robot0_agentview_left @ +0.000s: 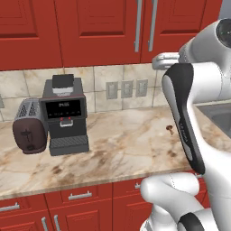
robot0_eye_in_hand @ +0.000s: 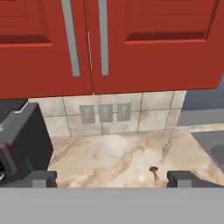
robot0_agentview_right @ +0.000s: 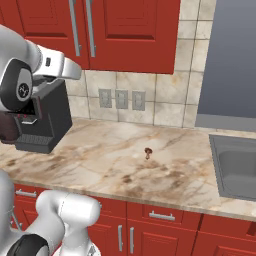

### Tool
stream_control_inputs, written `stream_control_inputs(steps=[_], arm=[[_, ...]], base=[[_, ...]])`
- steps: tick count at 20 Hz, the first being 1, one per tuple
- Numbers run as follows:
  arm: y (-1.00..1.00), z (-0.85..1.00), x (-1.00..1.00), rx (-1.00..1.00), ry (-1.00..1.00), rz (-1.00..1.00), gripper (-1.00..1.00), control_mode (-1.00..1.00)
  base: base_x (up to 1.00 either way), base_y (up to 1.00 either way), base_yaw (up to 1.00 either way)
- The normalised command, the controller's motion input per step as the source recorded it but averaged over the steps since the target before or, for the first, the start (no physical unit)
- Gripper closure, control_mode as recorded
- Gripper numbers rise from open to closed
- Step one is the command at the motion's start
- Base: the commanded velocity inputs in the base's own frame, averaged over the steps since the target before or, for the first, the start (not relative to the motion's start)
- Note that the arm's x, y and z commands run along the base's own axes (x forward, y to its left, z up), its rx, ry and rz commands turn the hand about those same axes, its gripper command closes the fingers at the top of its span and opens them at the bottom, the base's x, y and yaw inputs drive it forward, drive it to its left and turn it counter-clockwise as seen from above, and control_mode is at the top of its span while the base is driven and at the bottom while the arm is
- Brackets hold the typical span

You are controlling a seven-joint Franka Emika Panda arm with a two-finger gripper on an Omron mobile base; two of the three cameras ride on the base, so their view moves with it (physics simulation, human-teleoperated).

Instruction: Pick the spray and sponge from the cabinet and place them on the counter.

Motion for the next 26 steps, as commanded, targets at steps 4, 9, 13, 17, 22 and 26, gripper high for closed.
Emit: stream_control_inputs(steps=[4, 9, 13, 17, 22, 26], arm=[[0.0, 0.0, 0.0, 0.07, -0.1, 0.0, -1.0, -1.0], [0.0, 0.0, 0.0, 0.08, -0.1, 0.0, -1.0, -1.0], [0.0, 0.0, 0.0, 0.11, -0.11, 0.0, -1.0, -1.0], [0.0, 0.0, 0.0, 0.09, -0.06, 0.0, -1.0, -1.0], [0.0, 0.23, 0.03, -0.08, 0.03, 0.0, -1.0, -1.0], [0.0, 0.49, 0.01, -0.21, 0.15, 0.0, -1.0, -1.0]], base=[[0.0, 0.0, 0.0], [0.0, 0.0, 0.0], [0.0, 0.0, 0.0], [0.0, 0.0, 0.0], [0.0, 0.0, 0.0], [0.0, 0.0, 0.0]])
